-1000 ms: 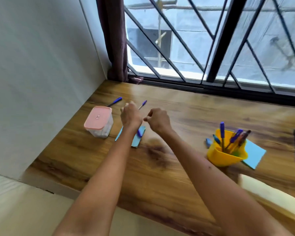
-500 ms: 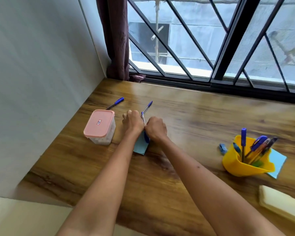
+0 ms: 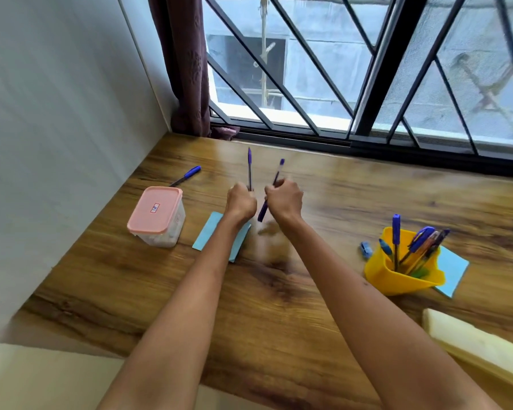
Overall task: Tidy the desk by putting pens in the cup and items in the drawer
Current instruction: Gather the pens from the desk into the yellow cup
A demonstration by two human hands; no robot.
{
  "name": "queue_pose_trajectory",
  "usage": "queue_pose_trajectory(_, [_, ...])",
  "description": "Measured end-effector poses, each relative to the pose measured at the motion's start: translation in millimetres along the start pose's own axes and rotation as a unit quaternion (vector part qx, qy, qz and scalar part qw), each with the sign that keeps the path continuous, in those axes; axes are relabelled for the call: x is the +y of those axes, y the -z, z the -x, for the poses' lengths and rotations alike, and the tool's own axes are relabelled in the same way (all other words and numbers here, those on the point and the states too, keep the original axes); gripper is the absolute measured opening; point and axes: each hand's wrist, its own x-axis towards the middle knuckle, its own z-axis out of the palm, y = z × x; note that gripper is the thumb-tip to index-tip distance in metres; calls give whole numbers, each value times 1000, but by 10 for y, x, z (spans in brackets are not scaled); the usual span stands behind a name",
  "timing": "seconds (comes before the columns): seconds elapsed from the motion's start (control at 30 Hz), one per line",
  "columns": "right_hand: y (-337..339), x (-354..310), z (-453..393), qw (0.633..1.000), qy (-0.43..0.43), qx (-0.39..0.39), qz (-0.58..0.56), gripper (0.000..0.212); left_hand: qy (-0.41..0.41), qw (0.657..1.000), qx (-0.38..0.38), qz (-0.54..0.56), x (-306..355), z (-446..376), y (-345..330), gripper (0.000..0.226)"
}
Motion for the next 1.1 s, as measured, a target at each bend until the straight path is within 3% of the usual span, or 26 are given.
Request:
queue_pose_trajectory(0.13, [429, -151, 88, 988, 56, 144, 6, 22, -81, 984, -60, 146, 331, 260, -112, 20])
queue_pose_trajectory(0.23, [857, -230, 172, 965, 78, 246, 42, 24, -160, 967, -91, 176, 684, 494, -163, 13])
queue_pose_trajectory(0.37, [1436, -185, 262, 941, 99, 310, 96, 35, -236, 946, -157, 160, 1136, 811, -257, 8])
queue_pose_trajectory(0.5, [1897, 46, 336, 927, 130, 329, 124, 36, -269, 930, -230, 104, 1412, 1080, -459, 18])
queue_pose_trajectory(0.67, [2219, 428, 489, 932, 123, 302, 156, 25, -272, 915, -295, 30, 1490, 1248, -797, 12])
queue_pose_trajectory(0.87, [2316, 692, 574, 941, 121, 279, 147, 16, -288, 915, -282, 24, 1508, 1333, -877, 13])
queue_pose_trajectory(1.1, [2254, 600, 572, 931, 144, 303, 145, 23, -285, 927, -241, 40, 1432, 1300, -751, 12])
